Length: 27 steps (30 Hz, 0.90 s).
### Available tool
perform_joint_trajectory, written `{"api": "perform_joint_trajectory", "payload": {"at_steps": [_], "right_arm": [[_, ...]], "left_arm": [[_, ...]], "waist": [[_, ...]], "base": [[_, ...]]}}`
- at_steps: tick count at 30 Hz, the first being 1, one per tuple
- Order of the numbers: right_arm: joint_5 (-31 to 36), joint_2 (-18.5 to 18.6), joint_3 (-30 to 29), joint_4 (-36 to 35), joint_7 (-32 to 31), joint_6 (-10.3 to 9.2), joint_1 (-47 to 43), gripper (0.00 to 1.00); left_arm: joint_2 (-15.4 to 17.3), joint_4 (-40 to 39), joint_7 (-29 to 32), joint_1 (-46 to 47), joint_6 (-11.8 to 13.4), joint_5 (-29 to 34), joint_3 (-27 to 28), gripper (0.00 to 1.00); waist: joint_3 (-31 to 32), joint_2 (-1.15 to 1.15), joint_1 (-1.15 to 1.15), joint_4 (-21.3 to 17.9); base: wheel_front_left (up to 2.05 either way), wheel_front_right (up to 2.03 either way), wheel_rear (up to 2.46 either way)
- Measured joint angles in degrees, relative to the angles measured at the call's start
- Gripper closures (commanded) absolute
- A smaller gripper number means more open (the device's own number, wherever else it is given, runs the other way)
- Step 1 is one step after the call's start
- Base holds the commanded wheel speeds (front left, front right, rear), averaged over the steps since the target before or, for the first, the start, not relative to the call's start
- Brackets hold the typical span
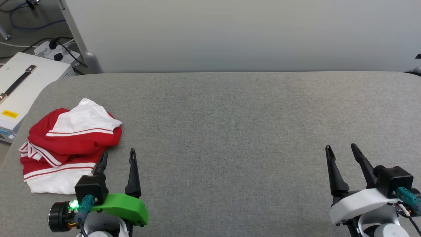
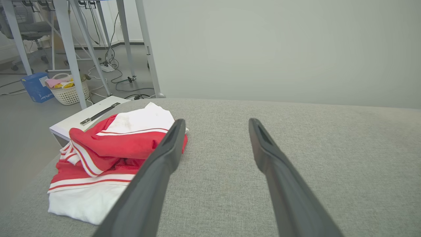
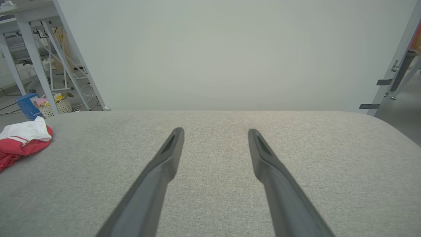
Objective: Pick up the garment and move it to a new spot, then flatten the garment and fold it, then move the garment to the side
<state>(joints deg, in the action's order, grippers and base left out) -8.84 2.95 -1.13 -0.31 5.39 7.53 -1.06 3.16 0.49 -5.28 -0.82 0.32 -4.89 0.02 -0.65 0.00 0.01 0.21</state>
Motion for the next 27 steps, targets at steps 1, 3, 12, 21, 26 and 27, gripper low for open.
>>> {"api": "perform_joint_trajectory", "payload": {"at_steps": [1,3,12,21,26,27], "right_arm": [[-0.1,0.0,0.0,0.0,0.0,0.0,0.0,0.0],[-0.1,0.0,0.0,0.0,0.3,0.0,0.0,0.0],[-1.2,0.0,0.1,-0.5,1.5,0.0,-0.1,0.0],[-2.2,0.0,0.1,-0.7,2.5,0.0,-0.7,0.0],[-2.7,0.0,0.2,-0.6,3.1,0.0,-0.9,0.0],[-2.8,0.0,0.2,-0.6,3.3,0.0,-1.0,0.0]], "left_arm": [[0.0,0.0,-0.1,0.0,0.0,-0.1,0.0,0.0],[0.0,0.0,-0.3,0.0,0.2,-0.2,0.0,0.0],[0.0,0.3,-1.7,0.0,0.2,-0.7,0.0,0.0],[0.0,0.7,-2.8,0.0,0.2,-1.7,-0.3,0.0],[0.0,1.0,-3.3,0.0,0.2,-2.2,-0.4,0.0],[0.0,1.0,-3.4,0.0,0.1,-2.2,-0.4,0.0]], "waist": [[0.0,0.0,0.0,0.0],[-0.1,0.0,0.0,0.0],[-0.2,0.0,0.0,0.2],[-0.1,0.0,0.0,0.4],[-0.1,0.0,0.0,0.5],[-0.1,0.0,0.0,0.5]], "base": [[0.0,0.0,0.0],[0.0,0.0,0.0],[0.0,0.0,0.0],[0.0,0.0,0.0],[0.0,0.0,0.0],[0.0,0.0,0.0]]}}
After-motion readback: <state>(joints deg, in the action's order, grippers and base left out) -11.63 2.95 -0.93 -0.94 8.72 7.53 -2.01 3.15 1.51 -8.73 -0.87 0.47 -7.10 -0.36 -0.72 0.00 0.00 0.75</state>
